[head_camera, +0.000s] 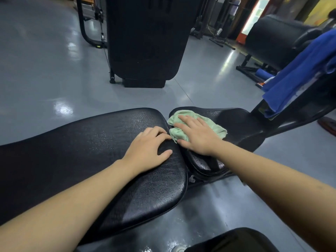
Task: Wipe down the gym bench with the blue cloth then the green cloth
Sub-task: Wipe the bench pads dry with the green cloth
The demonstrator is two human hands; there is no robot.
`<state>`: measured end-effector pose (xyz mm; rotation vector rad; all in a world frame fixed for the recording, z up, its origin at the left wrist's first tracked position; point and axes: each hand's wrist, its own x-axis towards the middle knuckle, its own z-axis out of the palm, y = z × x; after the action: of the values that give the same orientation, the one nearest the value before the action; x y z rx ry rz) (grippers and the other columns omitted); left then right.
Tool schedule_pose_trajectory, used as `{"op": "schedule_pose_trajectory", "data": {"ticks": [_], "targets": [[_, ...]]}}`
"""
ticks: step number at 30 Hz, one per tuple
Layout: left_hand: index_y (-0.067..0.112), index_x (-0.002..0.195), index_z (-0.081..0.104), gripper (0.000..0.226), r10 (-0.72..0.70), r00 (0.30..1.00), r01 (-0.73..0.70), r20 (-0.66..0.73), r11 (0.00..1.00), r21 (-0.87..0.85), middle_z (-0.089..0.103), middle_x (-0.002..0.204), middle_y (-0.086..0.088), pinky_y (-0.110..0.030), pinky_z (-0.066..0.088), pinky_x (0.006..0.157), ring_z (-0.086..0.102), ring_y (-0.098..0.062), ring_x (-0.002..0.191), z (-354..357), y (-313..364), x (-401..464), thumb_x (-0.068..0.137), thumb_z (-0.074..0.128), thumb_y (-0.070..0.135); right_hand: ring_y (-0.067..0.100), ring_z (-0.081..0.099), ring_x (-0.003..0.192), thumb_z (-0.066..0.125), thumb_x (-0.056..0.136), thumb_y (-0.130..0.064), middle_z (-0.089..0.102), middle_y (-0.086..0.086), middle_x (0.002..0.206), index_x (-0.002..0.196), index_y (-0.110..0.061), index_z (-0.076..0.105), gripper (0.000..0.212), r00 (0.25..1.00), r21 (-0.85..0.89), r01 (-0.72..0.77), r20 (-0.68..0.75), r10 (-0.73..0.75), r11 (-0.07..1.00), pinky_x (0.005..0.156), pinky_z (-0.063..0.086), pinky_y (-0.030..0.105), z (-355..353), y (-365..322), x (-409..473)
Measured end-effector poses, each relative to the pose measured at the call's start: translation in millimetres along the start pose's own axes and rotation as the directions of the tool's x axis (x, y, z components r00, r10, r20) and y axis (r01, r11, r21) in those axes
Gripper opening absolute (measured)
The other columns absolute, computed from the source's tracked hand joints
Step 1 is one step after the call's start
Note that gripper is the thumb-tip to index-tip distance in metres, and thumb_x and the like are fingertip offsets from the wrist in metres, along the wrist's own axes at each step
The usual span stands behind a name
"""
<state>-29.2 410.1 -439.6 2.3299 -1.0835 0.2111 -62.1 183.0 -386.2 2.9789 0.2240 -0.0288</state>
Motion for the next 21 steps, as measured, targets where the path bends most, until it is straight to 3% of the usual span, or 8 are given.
{"op": "schedule_pose_trajectory", "data": {"ticks": [2,5,10,12,17,21], "targets": [[0.032,0.129,0.06,0.053,-0.004,1.0,0.004,-0.001,1.0,0.002,0.05,0.13,0.015,-0.033,0.038,0.101,0.046,-0.014,0.12,0.3,0.2,0.2,0.086,0.049,0.06,0.021,0.012,0.152,0.043,0.094,-0.056,0.016,0.0,0.165,0.152,-0.032,0.032,0.064,1.0,0.001,0.006,0.017,-0.006,1.0,0.122,0.009,0.046,-1.2,2.0,16.4],[0.032,0.129,0.06,0.055,-0.009,1.0,0.009,0.008,1.0,0.0,0.05,0.131,0.015,-0.033,0.038,0.101,0.046,-0.014,0.121,-0.4,1.3,0.4,0.086,0.046,0.062,0.018,0.011,0.152,0.046,0.095,-0.052,0.015,-0.003,0.165,0.151,-0.034,0.033,0.061,0.999,-0.003,0.008,0.051,-0.008,1.0,0.122,0.008,0.046,-4.0,2.5,31.2],[0.033,0.132,0.058,0.058,-0.022,0.999,0.022,0.029,1.0,-0.003,0.049,0.133,0.016,-0.033,0.037,0.103,0.044,-0.013,0.123,-3.5,3.5,-1.1,0.085,0.043,0.064,0.015,0.008,0.152,0.021,0.073,-0.069,0.014,-0.007,0.166,0.151,-0.033,0.034,0.087,0.997,0.037,0.007,0.076,-0.009,0.999,0.123,0.004,0.044,-7.6,-1.6,17.6],[0.033,0.132,0.058,0.058,-0.018,0.999,0.018,0.036,1.0,-0.005,0.049,0.134,0.016,-0.033,0.038,0.104,0.044,-0.013,0.124,-4.3,4.3,-2.4,0.085,0.044,0.063,0.013,0.008,0.152,0.017,0.074,-0.073,0.016,-0.009,0.165,0.151,-0.032,0.036,0.089,0.997,0.08,0.021,0.075,-0.027,0.997,0.123,0.005,0.046,-9.1,-5.0,5.2],[0.032,0.133,0.057,0.047,-0.028,0.999,0.03,0.043,0.999,-0.031,0.048,0.137,0.016,-0.034,0.037,0.106,0.042,-0.013,0.129,-7.4,6.6,-5.5,0.09,0.058,0.053,0.006,0.02,0.148,0.016,0.089,-0.069,0.032,-0.015,0.159,0.137,-0.035,0.057,0.072,1.0,0.272,0.02,0.013,-0.024,0.962,0.121,0.013,0.043,-6.6,-10.8,-32.8],[0.031,0.135,0.056,0.048,-0.042,0.997,0.044,0.059,0.998,-0.039,0.047,0.14,0.016,-0.034,0.037,0.107,0.04,-0.012,0.131,-9.9,9.9,-5.9,0.091,0.059,0.052,0.013,0.037,0.14,0.037,0.091,-0.064,0.043,-0.013,0.152,0.135,-0.033,0.059,0.058,0.995,0.272,0.079,-0.075,-0.061,0.959,0.115,0.028,0.045,3.5,-4.0,-57.5]]}}
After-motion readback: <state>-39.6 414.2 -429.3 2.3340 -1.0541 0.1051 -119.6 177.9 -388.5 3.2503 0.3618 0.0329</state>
